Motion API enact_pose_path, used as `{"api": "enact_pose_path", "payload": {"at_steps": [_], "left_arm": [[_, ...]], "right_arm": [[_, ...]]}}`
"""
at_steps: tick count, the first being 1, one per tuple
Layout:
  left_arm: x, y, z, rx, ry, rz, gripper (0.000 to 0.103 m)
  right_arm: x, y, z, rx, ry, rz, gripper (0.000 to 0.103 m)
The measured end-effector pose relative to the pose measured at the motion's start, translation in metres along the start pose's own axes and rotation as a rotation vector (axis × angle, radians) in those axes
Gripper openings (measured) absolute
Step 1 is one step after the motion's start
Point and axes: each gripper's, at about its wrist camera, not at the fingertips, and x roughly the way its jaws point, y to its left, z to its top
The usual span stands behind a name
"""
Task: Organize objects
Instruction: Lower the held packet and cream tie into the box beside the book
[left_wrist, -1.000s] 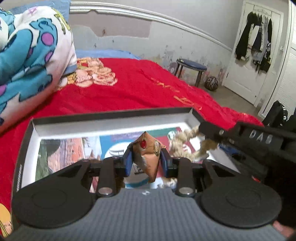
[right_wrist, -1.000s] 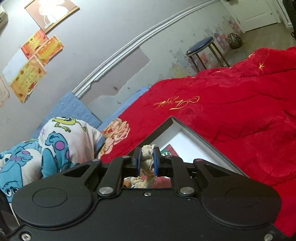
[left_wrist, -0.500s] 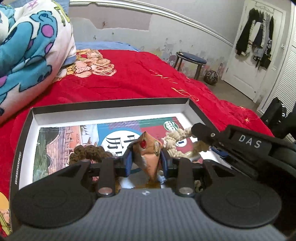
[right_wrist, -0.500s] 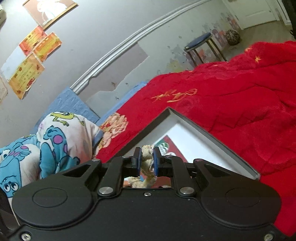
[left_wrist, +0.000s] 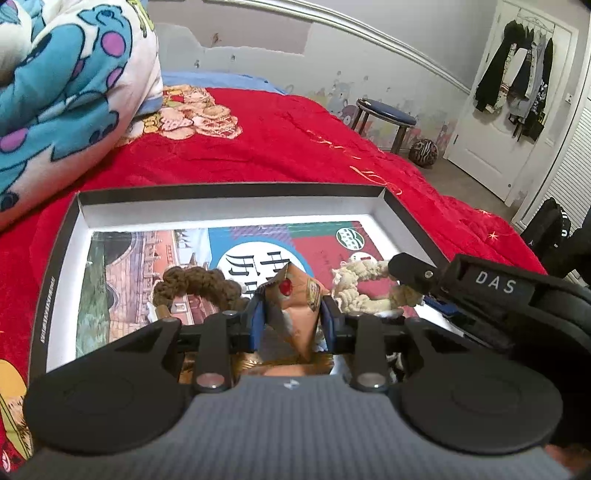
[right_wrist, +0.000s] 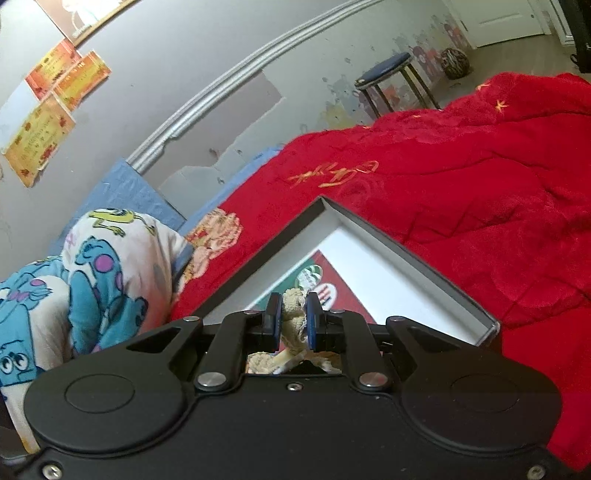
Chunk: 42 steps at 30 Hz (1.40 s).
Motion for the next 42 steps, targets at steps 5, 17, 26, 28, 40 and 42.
{"api": "enact_pose_path", "payload": {"at_steps": [5, 17, 26, 28, 40, 42], "left_arm": [[0.007, 0.0, 0.001, -0.013, 0.007, -0.016, 0.036], [0.008, -0.005, 0.0, 0.016, 0.009, 0.0, 0.036], [0.01, -0.006, -0.001, 0.022, 0.008, -0.006, 0.037], [0.01, -0.007, -0.001, 0.027, 0.006, -0.004, 0.037], [0.012, -0.009, -0.003, 0.045, 0.004, 0.005, 0.038], [0.013, -0.009, -0.004, 0.046, 0.003, 0.005, 0.038]], "right_arm": [[0.0, -0.001, 0.003, 0.015, 0.024, -0.024, 0.014], [-0.003, 0.003, 0.004, 0.024, -0.035, 0.086, 0.014], [0.0, 0.001, 0.005, 0.036, -0.045, 0.061, 0.014], [0.001, 0.003, 0.005, 0.013, -0.039, 0.041, 0.014], [0.011, 0.003, -0.003, 0.019, -0.016, -0.007, 0.014], [0.011, 0.003, -0.003, 0.016, -0.016, -0.009, 0.014]]}}
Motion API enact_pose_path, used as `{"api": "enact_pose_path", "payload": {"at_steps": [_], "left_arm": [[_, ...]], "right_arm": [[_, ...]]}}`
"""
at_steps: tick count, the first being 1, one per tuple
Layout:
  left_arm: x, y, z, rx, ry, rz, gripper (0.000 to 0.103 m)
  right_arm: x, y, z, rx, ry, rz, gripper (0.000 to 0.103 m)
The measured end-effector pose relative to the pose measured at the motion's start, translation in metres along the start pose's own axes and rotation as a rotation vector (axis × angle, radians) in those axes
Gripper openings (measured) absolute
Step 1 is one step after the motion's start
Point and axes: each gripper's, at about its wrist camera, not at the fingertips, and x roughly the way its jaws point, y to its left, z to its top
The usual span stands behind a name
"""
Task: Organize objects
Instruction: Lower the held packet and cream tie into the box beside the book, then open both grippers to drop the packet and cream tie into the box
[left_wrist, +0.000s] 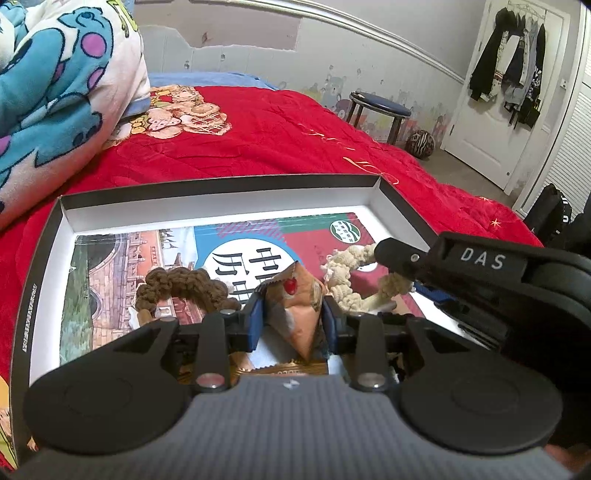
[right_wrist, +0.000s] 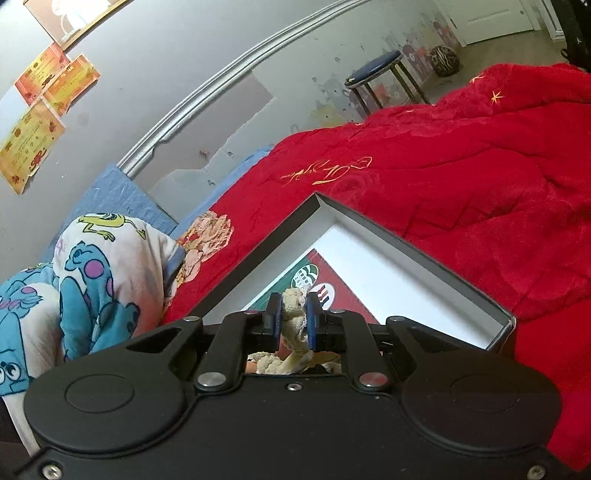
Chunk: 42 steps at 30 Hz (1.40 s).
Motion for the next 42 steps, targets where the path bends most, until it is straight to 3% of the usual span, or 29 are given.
{"api": "enact_pose_path", "payload": {"at_steps": [13, 17, 24, 29, 37, 42], "left_arm": [[0.003, -0.001, -0.003, 0.003, 0.0, 0.007, 0.041], [0.004, 0.002, -0.005, -0.005, -0.01, -0.004, 0.054], [-0.004, 0.007, -0.003, -0.017, -0.039, -0.02, 0.057], [-0.018, 0.011, 0.002, -0.019, -0.076, -0.034, 0.062], [-0.06, 0.019, 0.012, -0.001, -0.092, -0.061, 0.063], [-0.108, 0.012, 0.0, 0.042, -0.112, -0.041, 0.063]], "right_arm": [[0.0, -0.001, 0.0, 0.002, 0.008, -0.005, 0.014], [0.001, -0.001, 0.0, -0.001, 0.012, -0.002, 0.014], [-0.001, -0.003, 0.0, 0.019, 0.011, 0.038, 0.016], [-0.006, -0.001, 0.003, 0.025, 0.008, 0.071, 0.024], [-0.039, 0.008, 0.015, 0.009, -0.061, 0.13, 0.05], [-0.073, 0.008, 0.015, -0.012, -0.087, 0.131, 0.052]]}}
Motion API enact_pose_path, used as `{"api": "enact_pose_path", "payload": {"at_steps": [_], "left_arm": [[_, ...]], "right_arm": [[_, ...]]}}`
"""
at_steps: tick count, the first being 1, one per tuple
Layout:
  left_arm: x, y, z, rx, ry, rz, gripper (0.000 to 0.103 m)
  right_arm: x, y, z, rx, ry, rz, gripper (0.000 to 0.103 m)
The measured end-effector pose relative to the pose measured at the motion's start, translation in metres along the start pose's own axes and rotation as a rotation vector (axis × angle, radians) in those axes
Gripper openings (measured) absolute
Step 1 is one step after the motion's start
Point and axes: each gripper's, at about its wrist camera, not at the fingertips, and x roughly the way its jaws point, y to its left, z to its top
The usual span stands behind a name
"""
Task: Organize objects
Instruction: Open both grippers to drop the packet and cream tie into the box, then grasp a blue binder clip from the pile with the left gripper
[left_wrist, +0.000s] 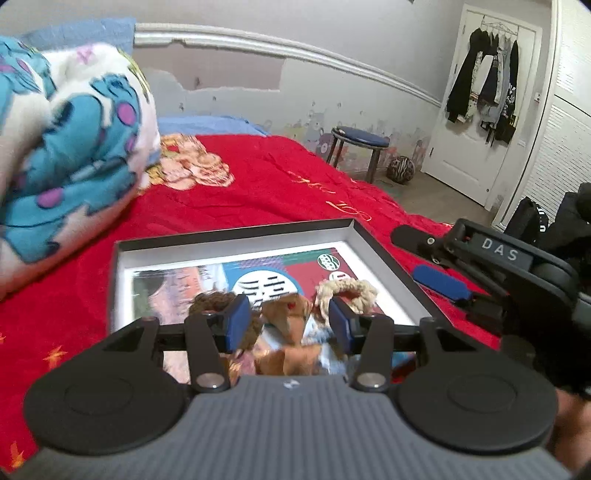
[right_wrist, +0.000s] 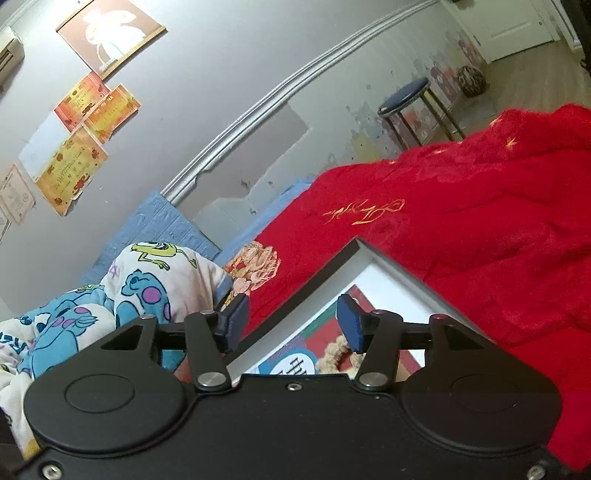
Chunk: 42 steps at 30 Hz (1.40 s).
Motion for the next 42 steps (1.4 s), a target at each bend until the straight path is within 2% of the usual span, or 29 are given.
{"api": "enact_pose_path", "payload": {"at_steps": [3, 7, 11, 15, 19, 22, 24, 26, 30, 37, 42], "left_arm": [[-0.024, -0.003, -0.014, -0.021, -0.018, -0.016, 0.064], [-0.04, -0.012, -0.04, 0.013, -0.012, -0.038, 0.064], [-0.027, -0.018, -0.06, 0.022, 0.052, -0.082, 0.064], [-0.011, -0.028, -0.075, 0.058, 0.085, -0.034, 0.062], [0.001, -0.028, -0.083, 0.047, 0.095, -0.024, 0.058], [0.008, -0.027, -0.085, 0.051, 0.081, -0.013, 0.051], [0.014, -0.027, -0.084, 0.062, 0.087, 0.008, 0.039], [0.019, -0.026, -0.086, 0.07, 0.093, 0.019, 0.035], [0.028, -0.027, -0.091, 0.085, 0.094, 0.026, 0.014], [0.023, -0.026, -0.091, 0.082, 0.079, 0.047, 0.012], [-0.006, -0.023, -0.081, 0.086, 0.045, 0.064, 0.012]], "right_arm": [[-0.02, 0.005, 0.003, -0.036, 0.011, -0.023, 0.054], [-0.056, 0.006, 0.002, -0.041, -0.025, -0.042, 0.059], [-0.085, -0.007, -0.016, 0.037, -0.017, -0.08, 0.06], [-0.104, -0.014, -0.031, 0.052, 0.002, -0.109, 0.062], [-0.106, -0.015, -0.039, 0.041, 0.013, -0.121, 0.062], [-0.1, -0.014, -0.042, 0.039, 0.03, -0.131, 0.062], [-0.097, -0.014, -0.045, 0.033, 0.043, -0.15, 0.062], [-0.095, -0.014, -0.046, 0.04, 0.049, -0.155, 0.061], [-0.093, -0.013, -0.046, 0.031, 0.056, -0.167, 0.061], [-0.094, -0.01, -0.044, 0.011, 0.057, -0.161, 0.057], [-0.097, -0.005, -0.037, -0.015, 0.056, -0.16, 0.056]]}}
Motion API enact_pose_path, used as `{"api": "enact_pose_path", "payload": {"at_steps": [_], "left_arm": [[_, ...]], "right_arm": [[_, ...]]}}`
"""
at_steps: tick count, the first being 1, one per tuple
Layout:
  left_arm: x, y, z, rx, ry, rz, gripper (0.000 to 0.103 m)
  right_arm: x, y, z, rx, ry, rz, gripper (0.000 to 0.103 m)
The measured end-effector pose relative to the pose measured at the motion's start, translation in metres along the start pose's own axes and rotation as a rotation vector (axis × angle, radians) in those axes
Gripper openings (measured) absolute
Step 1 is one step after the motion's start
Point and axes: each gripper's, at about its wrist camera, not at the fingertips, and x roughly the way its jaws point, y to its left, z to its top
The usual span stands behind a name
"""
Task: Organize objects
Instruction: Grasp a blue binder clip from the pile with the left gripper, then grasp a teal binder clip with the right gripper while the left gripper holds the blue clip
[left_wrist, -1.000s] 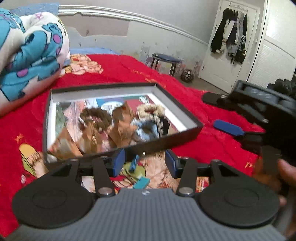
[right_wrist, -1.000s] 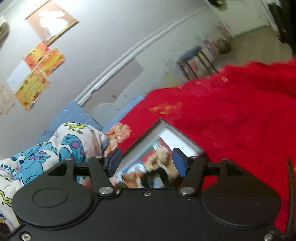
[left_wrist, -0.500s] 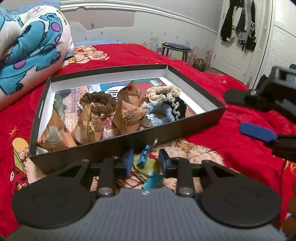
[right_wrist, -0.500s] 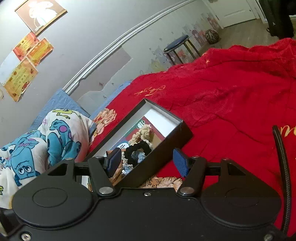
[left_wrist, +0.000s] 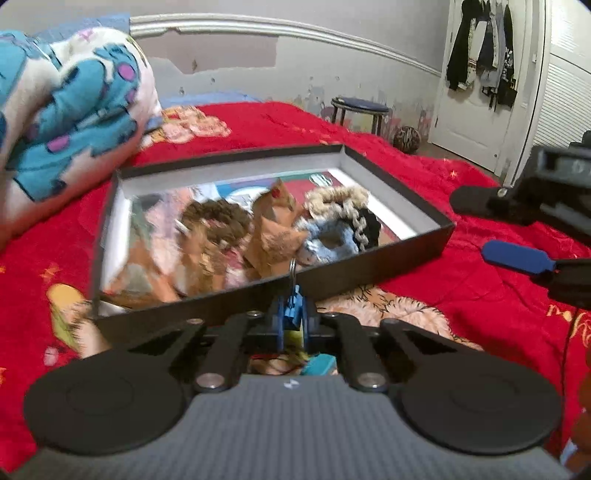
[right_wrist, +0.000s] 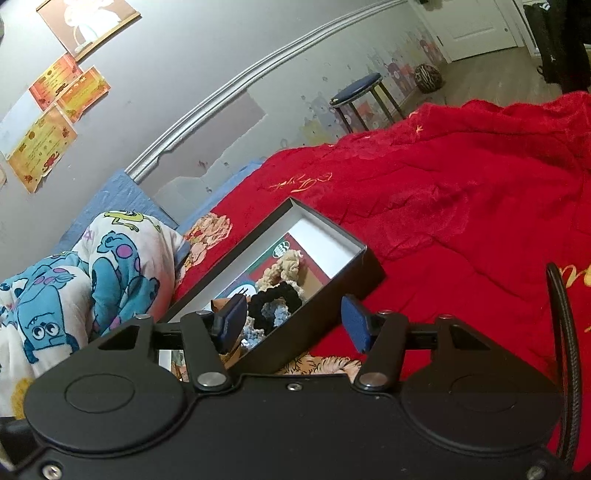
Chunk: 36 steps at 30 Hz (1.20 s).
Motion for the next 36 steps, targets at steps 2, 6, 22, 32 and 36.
{"api": "enact_pose_path", "payload": {"at_steps": [2, 6, 22, 32, 36], "left_arm": [[-0.015, 0.005, 0.002, 0.008, -0.019, 0.027, 0.012], [-0.04, 0.02, -0.005, -0.044, -0.028, 0.059, 0.012], [-0.014, 0.049, -0.04, -0.215, 0.08, 0.167, 0.013], [-0.015, 0.047, -0.042, -0.212, 0.075, 0.174, 0.025], [-0.016, 0.038, -0.044, -0.154, 0.075, 0.187, 0.025]], "right_arm": [[-0.006, 0.006, 0.003, -0.032, -0.002, 0.004, 0.055], [-0.02, 0.018, 0.0, -0.103, -0.006, 0.028, 0.055], [0.043, 0.05, -0.073, -0.338, 0.313, 0.035, 0.043], [0.046, 0.052, -0.081, -0.348, 0.32, 0.025, 0.042], [0.047, 0.056, -0.081, -0.363, 0.316, 0.021, 0.042]]}}
